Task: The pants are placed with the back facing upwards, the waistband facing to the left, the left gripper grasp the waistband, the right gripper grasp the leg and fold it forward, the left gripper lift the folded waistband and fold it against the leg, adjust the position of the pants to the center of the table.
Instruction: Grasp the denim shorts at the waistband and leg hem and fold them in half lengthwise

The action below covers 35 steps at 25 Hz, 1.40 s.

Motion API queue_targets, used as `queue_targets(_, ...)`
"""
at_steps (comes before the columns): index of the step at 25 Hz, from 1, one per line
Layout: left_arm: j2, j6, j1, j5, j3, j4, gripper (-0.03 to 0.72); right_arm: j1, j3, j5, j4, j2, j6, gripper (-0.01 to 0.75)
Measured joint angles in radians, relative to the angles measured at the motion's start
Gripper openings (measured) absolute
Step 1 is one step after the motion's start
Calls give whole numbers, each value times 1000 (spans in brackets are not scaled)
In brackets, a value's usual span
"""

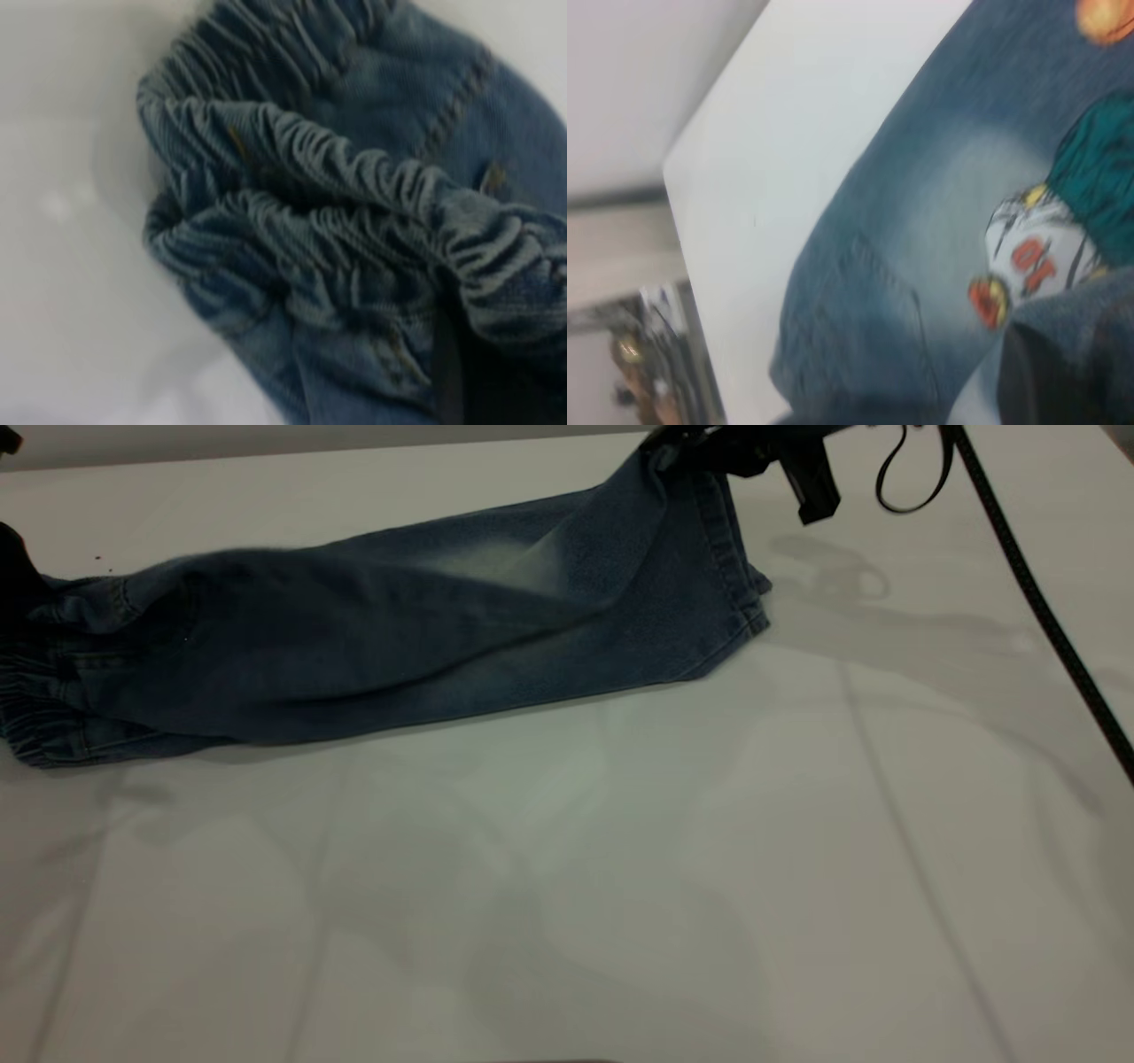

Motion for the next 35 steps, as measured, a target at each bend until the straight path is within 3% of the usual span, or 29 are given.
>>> queue_targets(7,88,-21,0,-121,-7,-17,91,-14,-67,-5,47,91,71,32)
queue_targets(12,138,-22,0,-141,-56,-8,91,-15,-97,-25,53,96,72,34)
queue_targets(16,159,-20,0,-159,-84,110,96,-15,-108,-29,55,97,56,69)
queue_targets(19,166,-20,0,-198,-94,258,123,-15,-109,-31,56,97,46,139)
queue_targets(21,166,-21,0,-218,-96,329,178,-15,-109,-32,56,97,34,213)
queue_targets(29,166,-22,0,-206,-100,413,559,-21,-119,28,56,88,-115,501)
queue_targets(32,166,-22,0,-172,-101,414,601,-21,-119,59,54,83,-144,540)
queue_targets(35,156,-2,0,-89,-101,425,587,-21,-119,108,16,82,-157,548)
